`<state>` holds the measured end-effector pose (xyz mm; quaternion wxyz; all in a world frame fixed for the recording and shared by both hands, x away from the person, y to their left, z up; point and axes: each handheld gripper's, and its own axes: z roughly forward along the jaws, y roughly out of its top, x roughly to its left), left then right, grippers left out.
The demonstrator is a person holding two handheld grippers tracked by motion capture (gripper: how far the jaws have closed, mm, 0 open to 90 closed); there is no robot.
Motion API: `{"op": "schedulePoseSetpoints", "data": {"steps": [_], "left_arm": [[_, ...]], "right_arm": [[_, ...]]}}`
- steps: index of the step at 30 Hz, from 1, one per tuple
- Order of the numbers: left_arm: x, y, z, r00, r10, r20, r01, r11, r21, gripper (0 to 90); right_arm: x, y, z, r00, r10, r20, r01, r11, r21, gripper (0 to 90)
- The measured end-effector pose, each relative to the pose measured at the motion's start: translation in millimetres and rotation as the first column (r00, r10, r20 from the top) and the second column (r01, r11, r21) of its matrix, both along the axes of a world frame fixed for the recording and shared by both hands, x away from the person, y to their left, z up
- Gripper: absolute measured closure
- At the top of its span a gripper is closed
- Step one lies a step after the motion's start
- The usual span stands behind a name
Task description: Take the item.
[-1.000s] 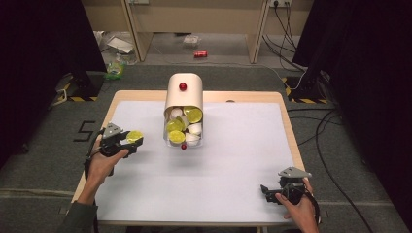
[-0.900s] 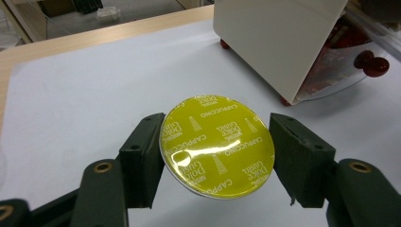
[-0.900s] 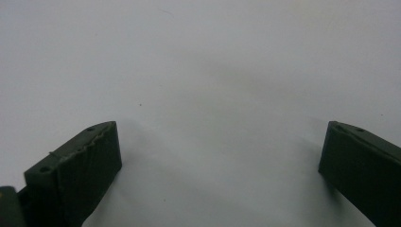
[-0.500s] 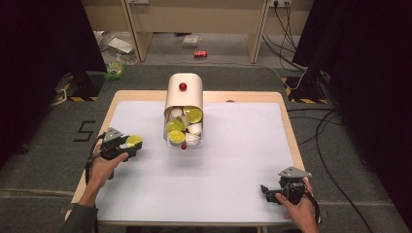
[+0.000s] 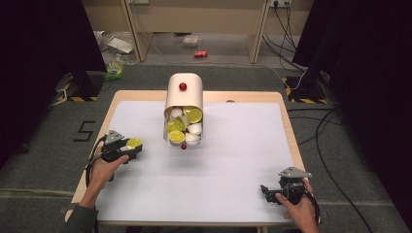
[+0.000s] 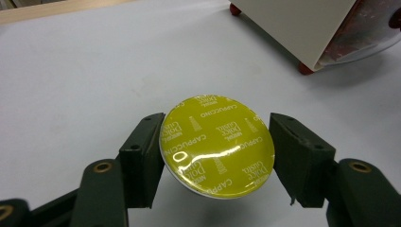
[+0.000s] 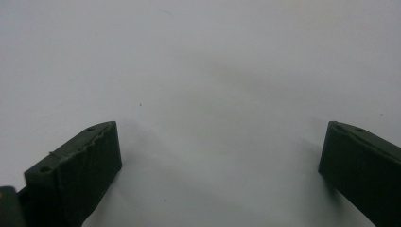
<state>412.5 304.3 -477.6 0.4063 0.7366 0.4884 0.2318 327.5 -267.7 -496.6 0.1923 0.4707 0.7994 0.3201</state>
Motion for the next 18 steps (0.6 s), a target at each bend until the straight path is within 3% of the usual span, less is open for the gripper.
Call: {"op": "schedulePoseSetpoints", "data": {"steps": [6,18], "left_arm": [[-0.6,-0.3,-8.7,0.9998,0.003,-0.017,-0.003,1.0,0.003,38.3],[-1.2,0.6,-12.1,0.9996,0.006,-0.027,-0.005,1.0,0.007,38.2]], "right_arm": [[0.0,0.0,0.0,1.0,0.0,0.0,0.0,1.0,0.0,0.3],[0.0,0.0,0.0,1.0,0.0,0.0,0.0,1.0,0.0,0.3]]}}
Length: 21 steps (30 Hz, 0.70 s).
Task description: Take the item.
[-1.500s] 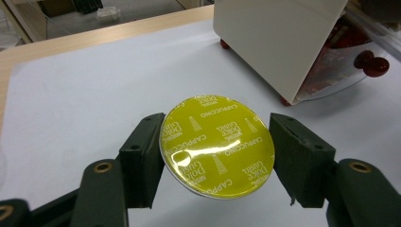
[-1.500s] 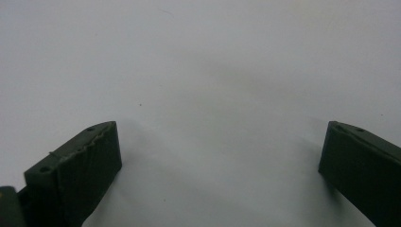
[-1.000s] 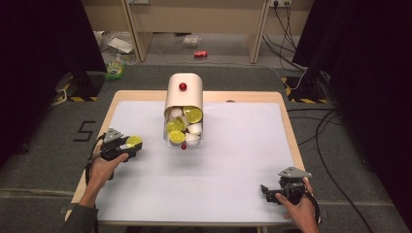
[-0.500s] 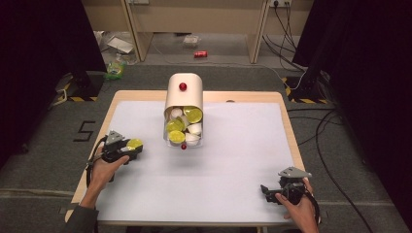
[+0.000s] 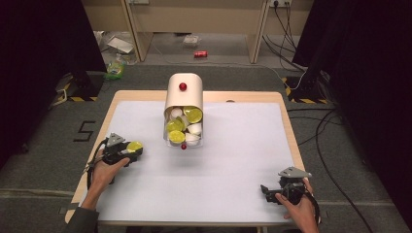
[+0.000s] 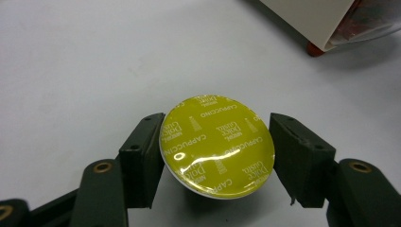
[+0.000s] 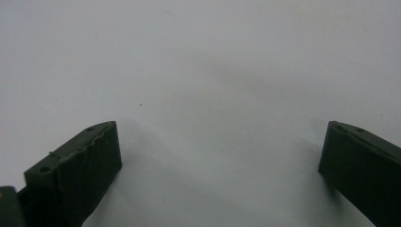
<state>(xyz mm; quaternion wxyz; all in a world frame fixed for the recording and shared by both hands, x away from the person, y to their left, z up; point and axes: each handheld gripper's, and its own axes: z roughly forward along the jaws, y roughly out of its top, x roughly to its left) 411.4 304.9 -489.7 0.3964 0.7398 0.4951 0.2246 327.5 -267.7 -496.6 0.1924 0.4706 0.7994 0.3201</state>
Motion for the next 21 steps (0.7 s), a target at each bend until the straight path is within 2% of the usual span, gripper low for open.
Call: {"op": "schedulePoseSetpoints", "data": {"steps": [6,11,13,21], "left_arm": [[0.1,0.4,0.0,1.0,0.001,-0.006,-0.001,1.0,-0.005,37.7],[0.6,1.3,-0.1,0.9999,0.003,-0.01,-0.003,0.9998,-0.022,32.6],[0.1,1.2,1.7,1.0,0.004,0.001,-0.004,0.9995,-0.031,28.3],[-4.4,2.4,10.8,0.9987,0.023,0.045,-0.021,0.9982,-0.056,22.8]], "right_arm": [[0.0,0.0,0.0,1.0,0.0,0.0,0.0,1.0,0.0,0.3],[0.0,0.0,0.0,1.0,0.0,0.0,0.0,1.0,0.0,0.3],[0.0,0.0,0.0,1.0,0.0,0.0,0.0,1.0,0.0,0.3],[0.0,0.0,0.0,1.0,0.0,0.0,0.0,1.0,0.0,0.3]]}}
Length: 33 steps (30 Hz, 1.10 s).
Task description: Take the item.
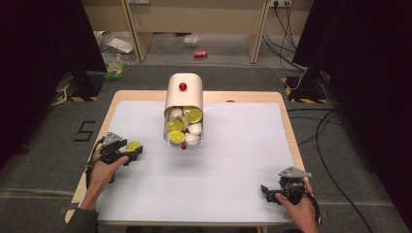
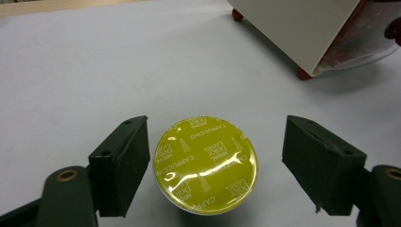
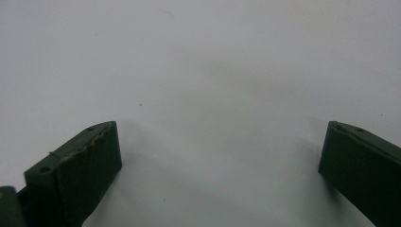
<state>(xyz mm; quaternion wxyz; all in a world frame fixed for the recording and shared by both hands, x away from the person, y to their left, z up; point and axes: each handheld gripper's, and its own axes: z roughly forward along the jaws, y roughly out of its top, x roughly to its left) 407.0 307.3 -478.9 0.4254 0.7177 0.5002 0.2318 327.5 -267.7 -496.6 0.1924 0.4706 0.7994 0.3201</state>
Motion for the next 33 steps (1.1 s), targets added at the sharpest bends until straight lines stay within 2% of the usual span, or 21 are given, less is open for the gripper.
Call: {"op": "schedulePoseSetpoints", "data": {"steps": [2,6,11,17,24,33], "left_arm": [[-1.5,-0.5,4.1,1.0,0.004,0.005,-0.004,0.9999,0.014,20.9],[-3.7,-2.9,10.8,0.9997,0.005,0.024,-0.006,0.9999,0.015,18.0],[-7.8,-10.8,20.7,0.9984,-0.018,0.053,0.018,0.9998,0.012,17.0],[-11.1,-17.0,25.2,0.9981,-0.046,0.042,0.045,0.9989,0.008,16.8],[-16.1,-21.5,31.6,0.9968,-0.062,0.05,0.063,0.9978,-0.022,16.6],[-22.9,-28.6,37.9,0.9953,-0.075,0.063,0.076,0.9969,-0.02,16.6]], "right_arm": [[0.0,0.0,0.0,1.0,0.0,0.0,0.0,1.0,0.0,0.3],[-0.1,0.0,0.0,1.0,-0.001,-0.001,0.001,1.0,0.0,0.3],[0.0,0.0,0.0,1.0,0.0,0.0,0.0,1.0,0.0,0.3],[0.0,-0.1,0.0,1.0,0.0,0.0,0.0,1.0,0.0,0.3],[0.0,0.0,0.0,1.0,-0.001,-0.001,0.001,1.0,0.001,0.3],[0.0,-0.1,0.0,1.0,0.0,0.0,0.0,1.0,0.001,0.3]]}}
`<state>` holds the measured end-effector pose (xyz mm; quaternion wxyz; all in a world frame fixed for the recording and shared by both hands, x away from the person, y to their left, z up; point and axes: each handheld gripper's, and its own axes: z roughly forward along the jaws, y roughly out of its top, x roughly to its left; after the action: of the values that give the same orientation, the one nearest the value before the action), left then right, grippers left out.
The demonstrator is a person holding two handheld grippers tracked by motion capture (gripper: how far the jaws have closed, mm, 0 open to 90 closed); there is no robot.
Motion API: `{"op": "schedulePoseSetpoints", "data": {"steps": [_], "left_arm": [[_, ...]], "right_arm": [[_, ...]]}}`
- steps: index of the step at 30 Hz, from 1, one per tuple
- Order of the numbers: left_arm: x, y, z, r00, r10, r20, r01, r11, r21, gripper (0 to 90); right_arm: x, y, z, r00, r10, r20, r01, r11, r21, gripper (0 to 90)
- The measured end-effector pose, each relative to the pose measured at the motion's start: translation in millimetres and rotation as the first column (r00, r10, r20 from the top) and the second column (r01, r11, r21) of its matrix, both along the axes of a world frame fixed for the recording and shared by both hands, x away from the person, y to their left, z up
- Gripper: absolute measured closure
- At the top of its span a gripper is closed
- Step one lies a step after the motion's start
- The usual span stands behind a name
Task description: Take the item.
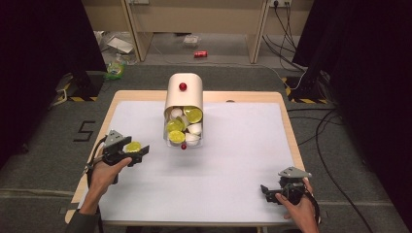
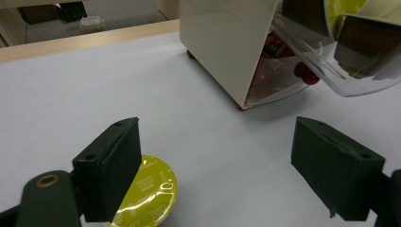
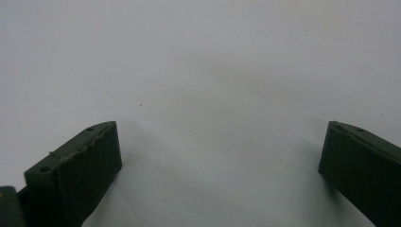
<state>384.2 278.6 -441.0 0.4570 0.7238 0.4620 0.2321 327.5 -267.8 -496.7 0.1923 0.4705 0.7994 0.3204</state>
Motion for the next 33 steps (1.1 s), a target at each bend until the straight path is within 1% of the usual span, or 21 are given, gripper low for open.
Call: {"op": "schedulePoseSetpoints", "data": {"steps": [5,8,17,24,33], "left_arm": [[-5.0,-5.0,0.5,0.9998,-0.017,-0.005,0.017,0.9998,-0.007,16.6],[-8.2,-9.2,1.1,0.9996,-0.028,-0.006,0.028,0.9996,-0.004,16.6],[-17.0,-23.4,8.3,0.9978,-0.065,0.015,0.065,0.9979,0.003,16.6],[-17.8,-28.7,11.3,0.9972,-0.072,0.021,0.072,0.9974,-0.003,16.6],[-18.0,-38.7,16.7,0.9948,-0.097,0.032,0.097,0.9953,-0.001,16.6]], "right_arm": [[-0.1,0.1,0.0,1.0,-0.001,0.0,0.001,1.0,0.0,0.3],[-0.2,0.1,0.0,1.0,-0.001,0.0,0.001,1.0,0.0,0.3],[-0.1,0.0,0.0,1.0,0.0,-0.001,0.0,1.0,0.001,0.3],[-0.2,0.1,0.1,1.0,-0.001,-0.001,0.001,1.0,0.0,0.3],[-0.1,0.0,0.0,1.0,0.0,0.0,0.0,1.0,0.0,0.3]]}}
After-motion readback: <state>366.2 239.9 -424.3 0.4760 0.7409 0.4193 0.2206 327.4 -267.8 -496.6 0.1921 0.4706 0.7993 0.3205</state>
